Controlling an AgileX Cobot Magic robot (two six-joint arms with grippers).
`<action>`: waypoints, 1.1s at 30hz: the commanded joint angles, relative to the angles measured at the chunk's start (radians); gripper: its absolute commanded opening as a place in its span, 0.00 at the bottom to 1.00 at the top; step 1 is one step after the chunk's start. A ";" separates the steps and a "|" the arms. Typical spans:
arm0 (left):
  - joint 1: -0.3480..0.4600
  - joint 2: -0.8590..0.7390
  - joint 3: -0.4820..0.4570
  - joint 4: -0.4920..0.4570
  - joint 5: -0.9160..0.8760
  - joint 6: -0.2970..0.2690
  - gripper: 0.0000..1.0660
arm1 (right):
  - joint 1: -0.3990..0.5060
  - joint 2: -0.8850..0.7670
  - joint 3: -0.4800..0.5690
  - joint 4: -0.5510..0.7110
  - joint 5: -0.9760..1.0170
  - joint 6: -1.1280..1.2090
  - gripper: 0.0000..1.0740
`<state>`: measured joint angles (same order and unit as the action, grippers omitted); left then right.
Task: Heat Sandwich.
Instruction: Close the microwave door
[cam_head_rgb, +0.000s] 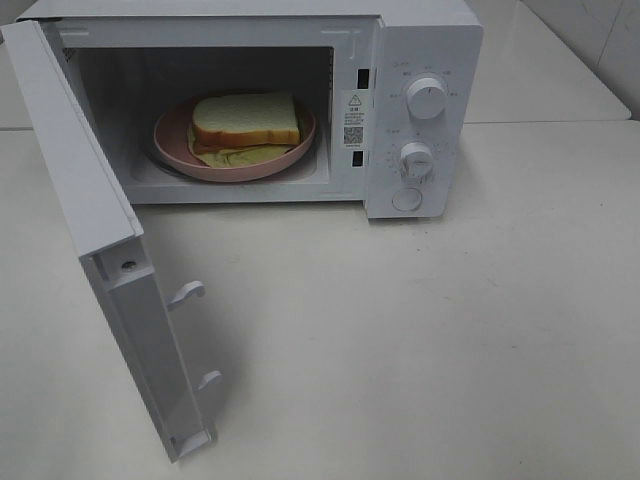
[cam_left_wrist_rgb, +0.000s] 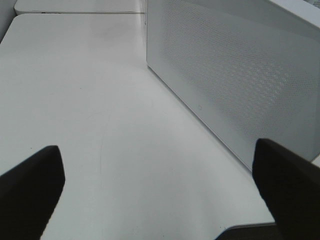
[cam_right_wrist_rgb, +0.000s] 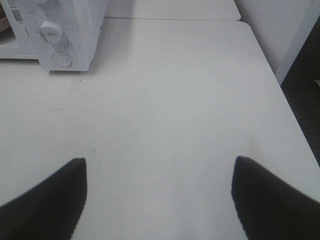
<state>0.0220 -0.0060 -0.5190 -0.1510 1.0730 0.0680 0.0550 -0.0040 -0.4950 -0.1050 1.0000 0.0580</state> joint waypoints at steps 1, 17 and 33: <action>-0.007 -0.015 0.003 -0.002 -0.002 -0.006 0.92 | -0.008 -0.028 0.000 0.000 -0.005 -0.005 0.71; -0.007 -0.015 0.003 -0.002 -0.002 -0.006 0.92 | -0.008 -0.028 0.000 0.000 -0.005 -0.005 0.71; -0.007 -0.015 0.003 -0.002 -0.002 -0.006 0.92 | -0.008 -0.028 0.000 0.000 -0.005 -0.005 0.71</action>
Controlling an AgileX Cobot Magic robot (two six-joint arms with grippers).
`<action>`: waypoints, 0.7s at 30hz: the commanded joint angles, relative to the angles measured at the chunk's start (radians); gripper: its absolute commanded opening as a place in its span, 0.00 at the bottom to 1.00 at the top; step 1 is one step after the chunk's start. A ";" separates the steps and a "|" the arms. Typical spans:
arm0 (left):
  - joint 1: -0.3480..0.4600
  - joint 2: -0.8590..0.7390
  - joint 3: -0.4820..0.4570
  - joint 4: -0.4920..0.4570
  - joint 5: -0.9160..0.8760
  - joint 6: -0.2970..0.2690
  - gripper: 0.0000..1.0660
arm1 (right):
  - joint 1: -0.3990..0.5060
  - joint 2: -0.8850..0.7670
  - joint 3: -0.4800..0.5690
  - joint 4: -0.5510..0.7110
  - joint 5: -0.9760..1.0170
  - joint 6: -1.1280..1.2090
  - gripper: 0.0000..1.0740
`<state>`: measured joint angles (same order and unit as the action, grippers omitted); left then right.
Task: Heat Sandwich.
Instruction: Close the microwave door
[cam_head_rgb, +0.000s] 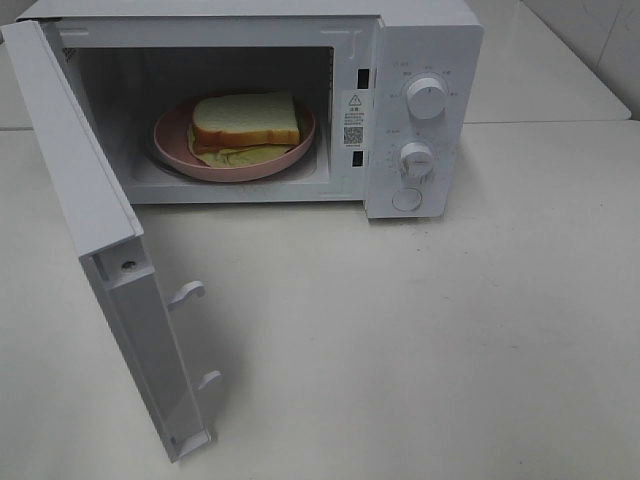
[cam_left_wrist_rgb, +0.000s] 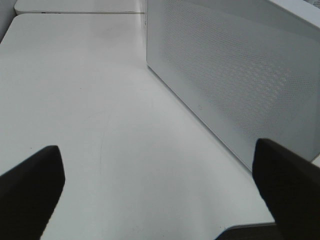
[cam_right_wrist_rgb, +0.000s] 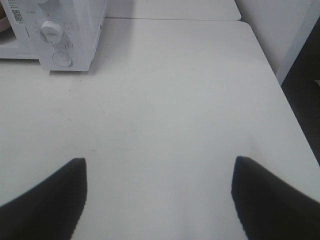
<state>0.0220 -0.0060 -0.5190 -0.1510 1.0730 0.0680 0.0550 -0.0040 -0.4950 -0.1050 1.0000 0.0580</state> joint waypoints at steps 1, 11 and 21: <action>-0.007 -0.015 0.003 -0.002 -0.002 -0.006 0.92 | -0.008 -0.028 0.000 0.000 -0.005 -0.005 0.71; -0.007 -0.015 0.003 -0.003 -0.007 -0.020 0.91 | -0.008 -0.028 0.000 0.000 -0.005 -0.005 0.71; -0.007 0.105 -0.030 -0.003 -0.062 -0.058 0.75 | -0.008 -0.028 0.000 0.000 -0.005 -0.005 0.71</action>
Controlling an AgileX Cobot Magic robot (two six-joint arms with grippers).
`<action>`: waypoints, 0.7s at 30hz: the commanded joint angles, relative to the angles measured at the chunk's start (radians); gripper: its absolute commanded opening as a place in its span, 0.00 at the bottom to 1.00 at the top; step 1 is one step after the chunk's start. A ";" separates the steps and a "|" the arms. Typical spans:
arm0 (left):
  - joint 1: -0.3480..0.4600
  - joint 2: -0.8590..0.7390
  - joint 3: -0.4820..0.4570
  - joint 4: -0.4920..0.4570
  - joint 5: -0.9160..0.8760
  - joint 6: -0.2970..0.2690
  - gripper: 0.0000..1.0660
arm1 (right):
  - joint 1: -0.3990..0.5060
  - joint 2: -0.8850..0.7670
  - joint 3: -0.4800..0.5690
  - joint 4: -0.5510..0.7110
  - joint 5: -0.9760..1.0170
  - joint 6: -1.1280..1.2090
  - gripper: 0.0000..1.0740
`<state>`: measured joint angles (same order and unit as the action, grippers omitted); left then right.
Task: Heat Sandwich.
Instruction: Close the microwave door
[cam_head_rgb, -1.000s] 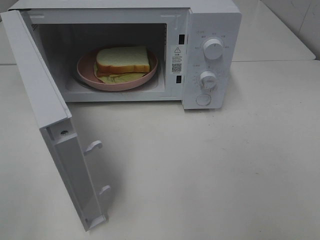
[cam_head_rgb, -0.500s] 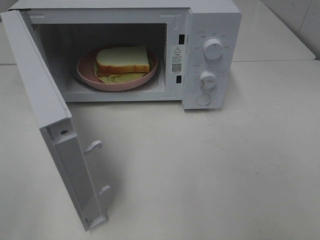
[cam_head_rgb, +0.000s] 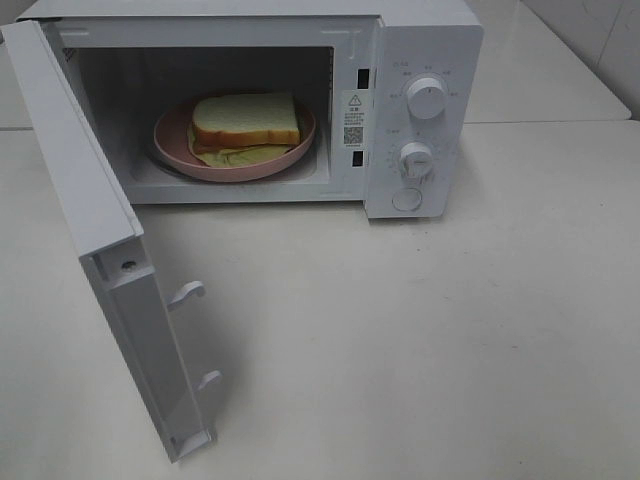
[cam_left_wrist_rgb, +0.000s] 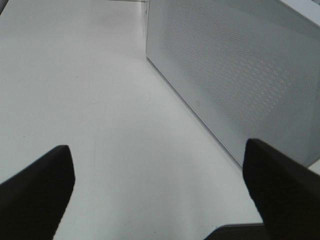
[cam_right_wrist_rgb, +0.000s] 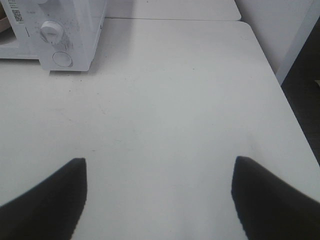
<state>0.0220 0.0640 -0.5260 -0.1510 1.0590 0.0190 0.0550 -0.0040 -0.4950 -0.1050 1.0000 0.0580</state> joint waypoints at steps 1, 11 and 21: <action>-0.007 0.070 -0.031 -0.003 -0.093 -0.009 0.69 | -0.008 -0.028 0.000 0.000 -0.005 -0.005 0.71; -0.007 0.248 -0.031 -0.001 -0.251 -0.009 0.11 | -0.008 -0.028 0.000 0.000 -0.005 -0.005 0.71; -0.007 0.439 0.032 0.040 -0.447 0.049 0.00 | -0.008 -0.028 0.000 0.000 -0.005 -0.005 0.71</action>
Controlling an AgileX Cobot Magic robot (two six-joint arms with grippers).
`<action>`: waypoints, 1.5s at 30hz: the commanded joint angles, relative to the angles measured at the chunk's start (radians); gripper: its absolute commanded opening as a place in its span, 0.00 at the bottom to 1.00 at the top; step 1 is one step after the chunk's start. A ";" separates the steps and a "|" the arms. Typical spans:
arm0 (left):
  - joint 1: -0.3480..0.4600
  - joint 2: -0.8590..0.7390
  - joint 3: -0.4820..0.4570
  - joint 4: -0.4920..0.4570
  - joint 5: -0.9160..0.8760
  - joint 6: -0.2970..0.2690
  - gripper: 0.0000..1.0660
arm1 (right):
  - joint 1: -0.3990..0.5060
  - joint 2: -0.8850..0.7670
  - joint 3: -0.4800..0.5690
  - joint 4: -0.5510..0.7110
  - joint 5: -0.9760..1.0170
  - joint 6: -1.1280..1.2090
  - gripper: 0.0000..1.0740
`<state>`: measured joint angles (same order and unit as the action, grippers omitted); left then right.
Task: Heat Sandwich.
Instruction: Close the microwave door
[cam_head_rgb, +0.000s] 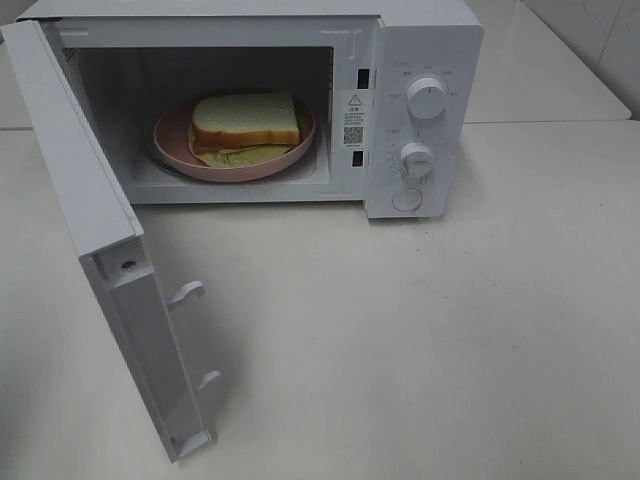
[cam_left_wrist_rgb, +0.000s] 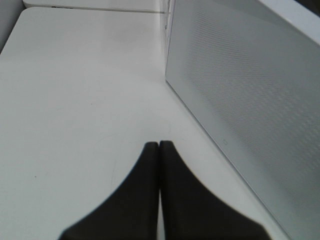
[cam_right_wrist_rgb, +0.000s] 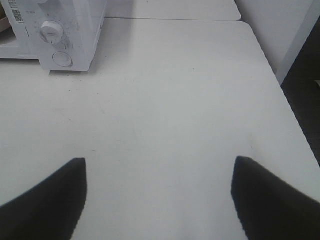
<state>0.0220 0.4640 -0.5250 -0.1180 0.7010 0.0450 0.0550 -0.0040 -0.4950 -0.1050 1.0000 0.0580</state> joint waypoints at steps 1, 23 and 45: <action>-0.007 0.050 0.043 0.007 -0.120 0.031 0.00 | -0.008 -0.028 0.000 0.000 -0.005 -0.005 0.71; -0.007 0.294 0.330 0.006 -0.972 0.112 0.00 | -0.008 -0.028 0.000 0.000 -0.005 -0.005 0.71; -0.007 0.800 0.287 0.354 -1.454 -0.153 0.00 | -0.008 -0.028 0.000 0.000 -0.005 -0.005 0.71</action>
<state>0.0220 1.2610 -0.2270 0.2220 -0.7230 -0.0920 0.0550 -0.0040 -0.4950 -0.1050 1.0000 0.0580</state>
